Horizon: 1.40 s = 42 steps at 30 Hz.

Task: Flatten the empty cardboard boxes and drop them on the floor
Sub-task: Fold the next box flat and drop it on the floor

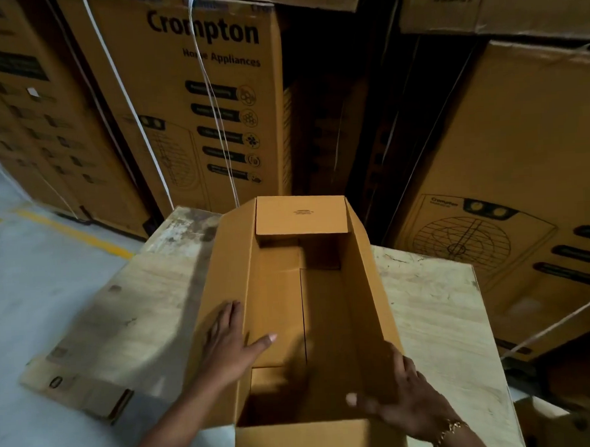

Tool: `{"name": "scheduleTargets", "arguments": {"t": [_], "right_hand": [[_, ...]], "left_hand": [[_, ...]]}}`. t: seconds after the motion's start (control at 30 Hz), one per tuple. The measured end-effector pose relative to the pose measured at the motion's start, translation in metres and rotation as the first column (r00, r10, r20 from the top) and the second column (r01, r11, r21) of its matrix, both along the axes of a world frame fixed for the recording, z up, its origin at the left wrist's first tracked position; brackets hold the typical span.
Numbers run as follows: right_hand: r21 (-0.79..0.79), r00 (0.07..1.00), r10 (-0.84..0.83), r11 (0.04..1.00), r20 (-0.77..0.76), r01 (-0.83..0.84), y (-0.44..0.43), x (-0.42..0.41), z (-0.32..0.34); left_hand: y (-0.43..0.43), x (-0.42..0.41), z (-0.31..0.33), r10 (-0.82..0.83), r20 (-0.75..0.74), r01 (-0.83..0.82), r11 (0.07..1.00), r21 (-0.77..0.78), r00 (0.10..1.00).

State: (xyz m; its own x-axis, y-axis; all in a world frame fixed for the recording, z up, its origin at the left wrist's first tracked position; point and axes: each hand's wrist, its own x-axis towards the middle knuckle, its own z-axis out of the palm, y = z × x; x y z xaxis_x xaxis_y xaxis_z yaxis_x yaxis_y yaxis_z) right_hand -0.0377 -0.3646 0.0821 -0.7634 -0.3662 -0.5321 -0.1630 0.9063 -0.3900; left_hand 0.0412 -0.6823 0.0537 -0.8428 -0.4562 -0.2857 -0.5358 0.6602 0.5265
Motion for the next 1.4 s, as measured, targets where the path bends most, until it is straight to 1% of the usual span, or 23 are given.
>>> {"name": "scheduleTargets", "arguments": {"t": [0.07, 0.13, 0.27, 0.33, 0.47, 0.57, 0.63, 0.67, 0.7, 0.73, 0.8, 0.83, 0.87, 0.9, 0.97, 1.0, 1.07, 1.13, 1.17, 1.3, 1.4], "right_hand": [[-0.038, 0.998, -0.025, 0.999, -0.062, 0.022, -0.011, -0.027, -0.008], [-0.044, 0.989, -0.023, 0.999, -0.144, 0.017, -0.029, -0.064, -0.021], [-0.002, 0.973, -0.027, 1.0, -0.231, 0.027, -0.074, -0.147, -0.032], [0.003, 0.958, -0.029, 0.999, -0.285, 0.031, -0.099, -0.184, -0.03], [0.041, 0.916, -0.038, 0.997, -0.4, 0.06, -0.139, -0.246, -0.032], [0.068, 0.89, -0.043, 0.994, -0.454, 0.083, -0.155, -0.276, -0.035], [0.057, 0.873, -0.051, 0.994, -0.485, 0.089, -0.158, -0.288, -0.035], [0.024, 0.851, -0.065, 0.996, -0.52, 0.09, -0.158, -0.292, -0.034], [-0.045, 0.817, -0.105, 0.994, -0.567, 0.096, -0.158, -0.295, -0.03], [-0.159, 0.776, -0.184, 0.981, -0.603, 0.11, -0.161, -0.299, -0.025], [-0.406, 0.714, -0.37, 0.905, -0.594, 0.131, -0.171, -0.313, -0.013], [-0.481, 0.7, -0.423, 0.867, -0.576, 0.128, -0.179, -0.321, -0.006], [-0.508, 0.697, -0.433, 0.854, -0.572, 0.114, -0.187, -0.332, -0.002], [-0.501, 0.709, -0.407, 0.861, -0.576, 0.087, -0.195, -0.343, 0.0], [-0.431, 0.77, -0.292, 0.902, -0.567, 0.025, -0.21, -0.362, -0.002], [-0.368, 0.801, -0.222, 0.93, -0.556, 0.003, -0.216, -0.37, -0.007], [-0.181, 0.846, -0.076, 0.983, -0.528, -0.025, -0.222, -0.382, -0.019], [-0.005, 0.863, 0.056, 0.998, -0.502, -0.067, -0.224, -0.389, -0.033], [0.032, 0.862, 0.085, 0.996, -0.5, -0.08, -0.223, -0.39, -0.038], [0.0, 0.874, 0.062, 0.997, -0.482, -0.071, -0.221, -0.397, -0.047], [0.011, 0.887, 0.068, 0.997, -0.456, -0.071, -0.221, -0.397, -0.047]], "left_hand": [[-0.014, -0.041, 0.001, -0.024, -0.002, 0.024, 0.999, -0.048, 1.0], [-0.027, -0.08, 0.002, -0.046, -0.01, 0.045, 0.995, -0.089, 0.999], [-0.048, -0.135, 0.0, -0.003, -0.016, 0.002, 0.998, -0.06, 1.0], [-0.05, -0.145, -0.005, 0.033, -0.041, -0.035, 0.998, -0.053, 0.999], [-0.048, -0.145, -0.016, 0.05, -0.092, -0.061, 0.991, -0.12, 0.995], [-0.052, -0.145, -0.02, 0.065, -0.111, -0.077, 0.992, -0.101, 0.992], [-0.052, -0.145, -0.021, 0.063, -0.132, -0.076, 0.993, -0.093, 0.989], [-0.052, -0.145, -0.021, 0.062, -0.146, -0.075, 0.993, -0.089, 0.987], [-0.052, -0.145, -0.022, 0.06, -0.158, -0.074, 0.994, -0.083, 0.986], [-0.052, -0.145, -0.023, 0.062, -0.173, -0.075, 0.995, -0.072, 0.983], [-0.053, -0.145, -0.026, 0.065, -0.205, -0.077, 0.996, -0.053, 0.977], [-0.053, -0.146, -0.027, 0.064, -0.219, -0.076, 0.996, -0.047, 0.974], [-0.053, -0.146, -0.028, 0.059, -0.231, -0.071, 0.997, -0.043, 0.971], [-0.053, -0.147, -0.028, 0.06, -0.242, -0.07, 0.997, -0.032, 0.968], [-0.053, -0.147, -0.03, 0.072, -0.254, -0.075, 0.997, -0.004, 0.964], [-0.052, -0.147, -0.031, 0.074, -0.261, -0.076, 0.997, 0.0, 0.962], [-0.051, -0.145, -0.031, 0.069, -0.276, -0.07, 0.998, 0.005, 0.959], [-0.052, -0.146, -0.031, 0.077, -0.284, -0.073, 0.997, 0.025, 0.956], [-0.053, -0.146, -0.031, 0.082, -0.288, -0.075, 0.997, 0.033, 0.954], [-0.051, -0.147, -0.03, 0.073, -0.271, -0.068, 0.997, 0.028, 0.96], [-0.049, -0.15, -0.027, 0.071, -0.224, -0.07, 0.997, 0.011, 0.972]]}}
